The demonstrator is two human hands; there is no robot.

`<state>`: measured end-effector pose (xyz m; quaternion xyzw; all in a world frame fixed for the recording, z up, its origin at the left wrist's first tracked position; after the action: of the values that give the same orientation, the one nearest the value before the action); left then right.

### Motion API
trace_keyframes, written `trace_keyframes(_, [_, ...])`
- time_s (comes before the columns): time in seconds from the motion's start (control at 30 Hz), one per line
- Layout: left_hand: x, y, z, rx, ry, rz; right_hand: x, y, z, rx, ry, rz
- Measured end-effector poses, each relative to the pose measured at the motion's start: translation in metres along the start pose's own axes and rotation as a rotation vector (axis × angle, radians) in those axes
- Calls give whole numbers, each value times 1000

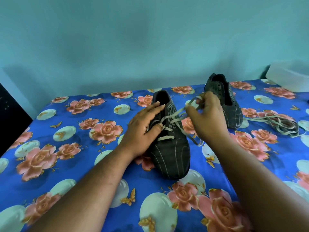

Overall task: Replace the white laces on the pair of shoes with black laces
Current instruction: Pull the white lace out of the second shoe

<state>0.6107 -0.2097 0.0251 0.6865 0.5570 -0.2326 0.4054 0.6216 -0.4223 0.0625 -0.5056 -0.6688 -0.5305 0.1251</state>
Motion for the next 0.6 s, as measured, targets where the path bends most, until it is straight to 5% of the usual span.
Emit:
trace_keyframes(0.27, [-2, 0, -1, -6, 29, 14, 68, -22, 23, 220, -314, -612])
trace_keyframes(0.6, [-6, -2, -1, -5, -4, 26, 40, -16, 34, 297, -340, -514])
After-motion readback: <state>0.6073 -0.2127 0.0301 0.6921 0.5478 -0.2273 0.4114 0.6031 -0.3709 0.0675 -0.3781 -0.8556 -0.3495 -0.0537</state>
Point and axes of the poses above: each hand's wrist, its own y-axis towards the middle knuckle, its own z-axis out of the palm, x = y × z, the point moved 8 cm from there along y, towards the middle knuckle, and after that the axes turned 13 degrees about -z, right-handed, at the moved point
